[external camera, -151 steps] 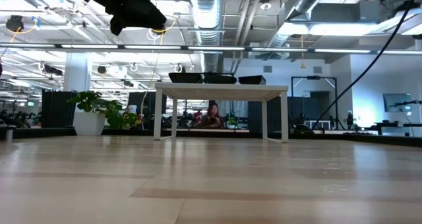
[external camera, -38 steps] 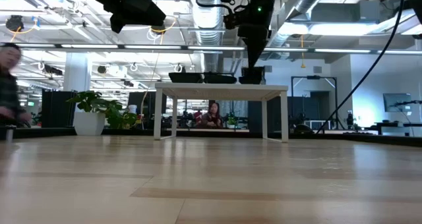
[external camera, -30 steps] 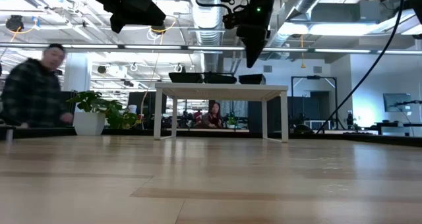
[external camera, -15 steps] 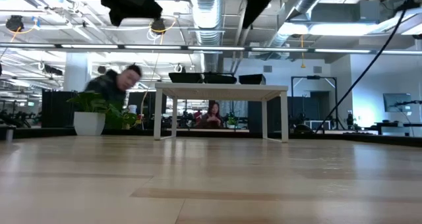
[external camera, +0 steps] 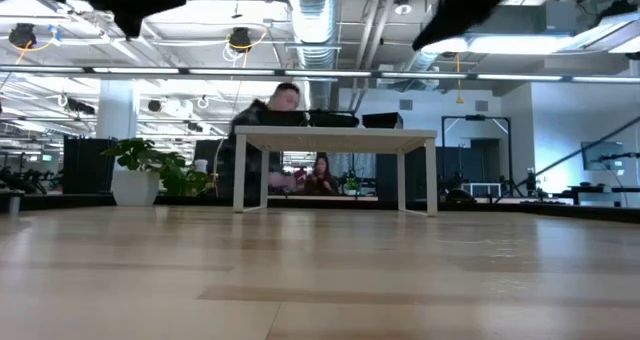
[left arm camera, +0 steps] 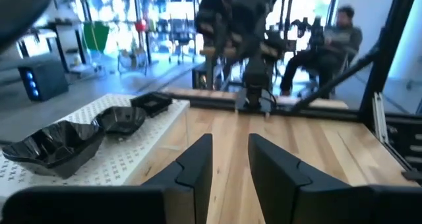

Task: Pick & Place Mini shaped plates
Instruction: Return to Home Position

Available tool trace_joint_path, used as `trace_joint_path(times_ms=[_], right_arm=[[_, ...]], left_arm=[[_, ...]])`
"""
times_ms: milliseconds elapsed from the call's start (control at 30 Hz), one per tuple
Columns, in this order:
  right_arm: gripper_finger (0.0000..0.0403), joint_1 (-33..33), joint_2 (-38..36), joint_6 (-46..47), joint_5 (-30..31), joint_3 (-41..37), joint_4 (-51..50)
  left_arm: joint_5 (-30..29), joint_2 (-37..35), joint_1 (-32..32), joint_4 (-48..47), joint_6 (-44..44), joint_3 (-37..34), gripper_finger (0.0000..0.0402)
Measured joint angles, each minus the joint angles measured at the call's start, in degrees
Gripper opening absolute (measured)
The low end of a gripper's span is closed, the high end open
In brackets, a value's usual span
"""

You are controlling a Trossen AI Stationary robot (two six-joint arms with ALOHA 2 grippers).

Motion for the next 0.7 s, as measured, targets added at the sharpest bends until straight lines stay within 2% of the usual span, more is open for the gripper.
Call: trace_joint_path(times_ms=[167,267,333,433,600,700], right_arm=[[0.0108,-0.1,-7.7,-4.3,-6.3,-19.4,24.4],[0.0108,-0.5,-10.0,-11.4,-7.5,-26.4,34.9],[0.0108,-1.6,-11.2,-12.4,-7.5,-28.9,39.5],[0.0108,-3.6,-12.7,-11.6,-7.5,-30.4,39.9],[0.0108,-6.4,-13.7,-0.9,-10.4,-33.0,40.3],[0.0108,-7.6,-13.5,-0.4,-11.0,-34.1,37.3]], left_arm=[[0.0,-4.4,0.2,12.8,6.7,-8.8,0.0099],[1.1,-5.4,1.0,15.5,7.6,-12.1,0.0099],[1.9,-6.2,1.4,15.7,7.3,-13.7,0.0099],[1.9,-8.4,1.5,16.1,6.9,-15.2,0.0099],[1.9,-14.2,1.5,16.4,8.1,-16.8,0.0099],[1.9,-17.6,1.5,16.3,8.7,-18.5,0.0099]])
